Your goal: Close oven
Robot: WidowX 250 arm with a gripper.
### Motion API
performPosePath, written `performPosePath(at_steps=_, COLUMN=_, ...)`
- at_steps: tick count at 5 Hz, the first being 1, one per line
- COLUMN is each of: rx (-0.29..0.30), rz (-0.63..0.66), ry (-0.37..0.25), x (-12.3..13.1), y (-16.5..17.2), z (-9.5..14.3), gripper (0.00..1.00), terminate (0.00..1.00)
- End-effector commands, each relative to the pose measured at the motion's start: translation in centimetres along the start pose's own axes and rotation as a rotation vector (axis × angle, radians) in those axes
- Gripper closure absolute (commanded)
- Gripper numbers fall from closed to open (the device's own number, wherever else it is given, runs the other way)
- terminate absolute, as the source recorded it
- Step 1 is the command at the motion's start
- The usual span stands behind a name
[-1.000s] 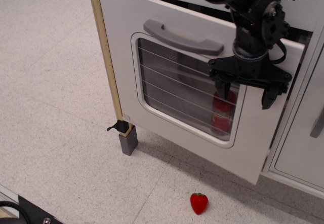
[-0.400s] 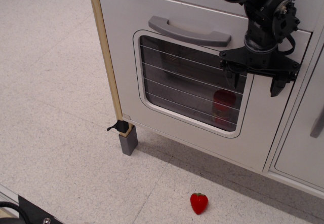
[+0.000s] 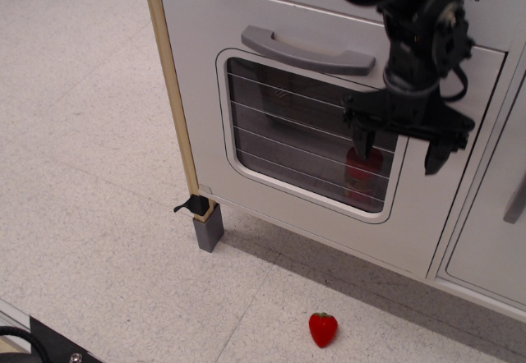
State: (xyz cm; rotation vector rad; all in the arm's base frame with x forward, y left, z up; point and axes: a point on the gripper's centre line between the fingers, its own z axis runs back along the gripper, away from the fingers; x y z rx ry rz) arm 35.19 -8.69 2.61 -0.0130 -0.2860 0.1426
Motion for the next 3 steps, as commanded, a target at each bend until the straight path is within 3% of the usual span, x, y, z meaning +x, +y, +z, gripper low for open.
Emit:
performPosePath(at_steps=1, rx=-0.013, rz=-0.004, ry=-0.046, x=1.02, y=1.42, z=3.24, gripper=0.00, terminate=0.00)
performPosePath(at_steps=2, rx=-0.013, rz=-0.004, ry=-0.046, x=1.02, y=1.42, z=3.24, gripper=0.00, terminate=0.00)
performPosePath(at_steps=3, rx=-0.013, rz=-0.004, ry=-0.046, x=1.02, y=1.42, z=3.24, gripper=0.00, terminate=1.00)
